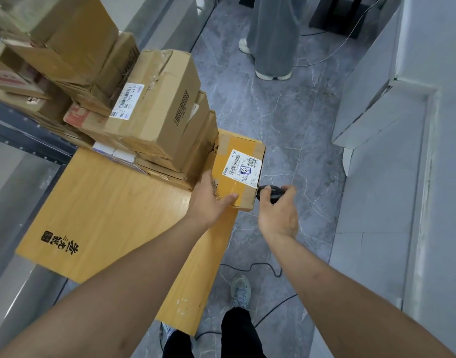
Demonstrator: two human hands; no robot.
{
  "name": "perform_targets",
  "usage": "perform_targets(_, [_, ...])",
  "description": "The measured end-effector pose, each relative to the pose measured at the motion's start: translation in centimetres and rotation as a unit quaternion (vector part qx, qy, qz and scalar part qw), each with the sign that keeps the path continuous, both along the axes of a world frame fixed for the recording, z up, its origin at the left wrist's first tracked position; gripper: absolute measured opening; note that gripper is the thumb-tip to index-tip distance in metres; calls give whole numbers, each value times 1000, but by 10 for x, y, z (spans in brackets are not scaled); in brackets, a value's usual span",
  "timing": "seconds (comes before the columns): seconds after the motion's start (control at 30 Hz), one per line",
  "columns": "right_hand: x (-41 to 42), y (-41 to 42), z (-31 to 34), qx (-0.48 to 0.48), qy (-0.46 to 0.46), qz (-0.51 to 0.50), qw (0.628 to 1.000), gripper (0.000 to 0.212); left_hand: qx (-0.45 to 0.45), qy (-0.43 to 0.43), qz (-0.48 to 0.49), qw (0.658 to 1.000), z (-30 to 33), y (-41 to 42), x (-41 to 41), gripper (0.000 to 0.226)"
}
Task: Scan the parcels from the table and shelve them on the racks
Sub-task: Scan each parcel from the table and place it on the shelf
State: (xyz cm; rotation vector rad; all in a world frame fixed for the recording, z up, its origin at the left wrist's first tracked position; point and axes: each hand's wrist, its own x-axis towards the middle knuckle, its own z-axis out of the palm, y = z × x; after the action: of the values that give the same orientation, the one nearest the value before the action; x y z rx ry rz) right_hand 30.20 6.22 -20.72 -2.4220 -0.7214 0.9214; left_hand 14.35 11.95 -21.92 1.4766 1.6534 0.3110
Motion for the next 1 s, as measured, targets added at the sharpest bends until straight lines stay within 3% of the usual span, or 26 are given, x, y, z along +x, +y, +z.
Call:
perform_targets(0.13, [1,-2,-4,1,5,-1,1000,38,-20,-105,46,993,-5,-7,0,82])
perform_targets(0.27, [2,-8,-8,-5,8,-3,1000,38,-23,-123,38,991,-3,-7,0,74])
perform_targets(0.4, [5,-11,-4,-6,11,0,1000,37,1,-97,-46,994,10,-8,-3,82])
perform_targets(0.53, [6,-17,6,-2,19,-7,1000,37,14,-55,-107,993,18,-11,-8,73])
perform_targets(1.0, [-22,-99,97,110,-46,-28,992,31,42,-3,-173,984,99,-73,-69,67])
